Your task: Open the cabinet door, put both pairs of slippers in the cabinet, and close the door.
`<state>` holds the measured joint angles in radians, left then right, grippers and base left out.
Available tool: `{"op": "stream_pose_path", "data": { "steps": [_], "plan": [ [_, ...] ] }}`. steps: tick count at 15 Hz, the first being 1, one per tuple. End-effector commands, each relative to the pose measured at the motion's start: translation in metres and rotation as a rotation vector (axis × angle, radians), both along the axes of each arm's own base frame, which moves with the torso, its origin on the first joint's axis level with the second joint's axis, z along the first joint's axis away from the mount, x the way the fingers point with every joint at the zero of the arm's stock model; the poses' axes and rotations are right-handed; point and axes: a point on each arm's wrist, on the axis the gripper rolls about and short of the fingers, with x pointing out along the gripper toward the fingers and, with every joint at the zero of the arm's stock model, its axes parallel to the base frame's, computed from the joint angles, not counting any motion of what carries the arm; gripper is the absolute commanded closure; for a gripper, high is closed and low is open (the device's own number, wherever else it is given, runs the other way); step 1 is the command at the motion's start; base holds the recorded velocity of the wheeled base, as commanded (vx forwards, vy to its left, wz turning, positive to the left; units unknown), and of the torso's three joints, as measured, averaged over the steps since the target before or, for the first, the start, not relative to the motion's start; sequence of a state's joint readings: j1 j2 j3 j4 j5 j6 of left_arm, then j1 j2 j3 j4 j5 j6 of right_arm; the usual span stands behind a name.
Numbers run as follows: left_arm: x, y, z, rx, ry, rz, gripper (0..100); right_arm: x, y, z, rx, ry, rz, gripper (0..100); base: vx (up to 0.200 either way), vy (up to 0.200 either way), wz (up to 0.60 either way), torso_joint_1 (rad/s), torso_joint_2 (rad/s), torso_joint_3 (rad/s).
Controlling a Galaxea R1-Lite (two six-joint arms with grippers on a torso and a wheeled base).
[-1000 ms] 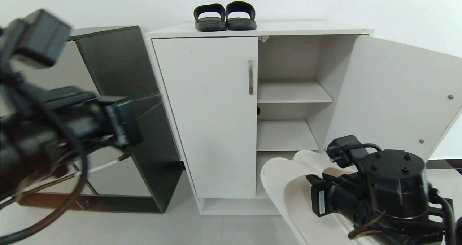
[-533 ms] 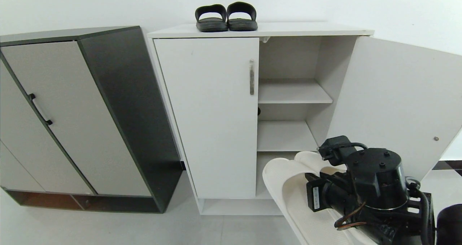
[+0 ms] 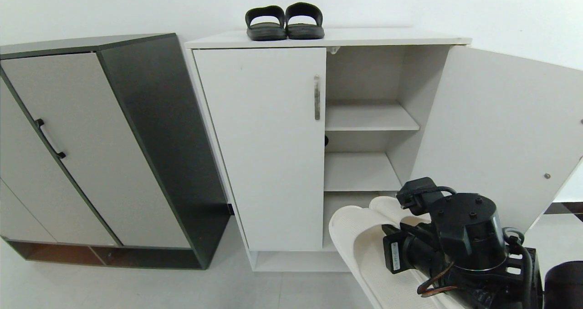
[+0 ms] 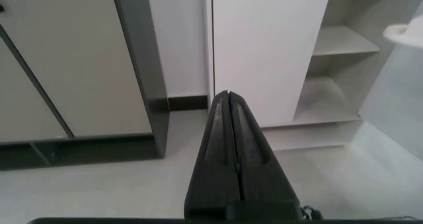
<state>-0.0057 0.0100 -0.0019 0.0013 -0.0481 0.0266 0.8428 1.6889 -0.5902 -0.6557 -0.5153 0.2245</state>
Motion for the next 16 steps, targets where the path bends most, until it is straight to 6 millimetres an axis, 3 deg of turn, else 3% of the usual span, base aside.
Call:
{"op": "stream_pose_path", "data": {
  "steps": [1,7,11,16],
  "plan": [
    [0.0,0.0,-0.001,-0.002,-0.005,0.002,100,0.001,0.003,-0.002,-0.005,0.003,0.005,100,0.0,0.0,0.0,0.0,0.0,0.0],
    [0.0,0.0,-0.001,0.003,-0.005,0.002,100,0.018,0.029,-0.008,0.039,-0.044,0.018,100,0.0,0.0,0.0,0.0,0.0,0.0],
    [0.0,0.0,-0.001,0.004,-0.005,0.002,100,0.023,0.034,-0.008,0.041,-0.049,0.012,100,0.0,-0.2,0.0,0.001,0.0,0.002],
    [0.0,0.0,-0.001,0.001,-0.005,0.002,100,0.036,0.047,-0.027,0.001,-0.049,-0.067,100,0.0,-0.16,0.0,0.0,0.0,0.0]
  ]
}}
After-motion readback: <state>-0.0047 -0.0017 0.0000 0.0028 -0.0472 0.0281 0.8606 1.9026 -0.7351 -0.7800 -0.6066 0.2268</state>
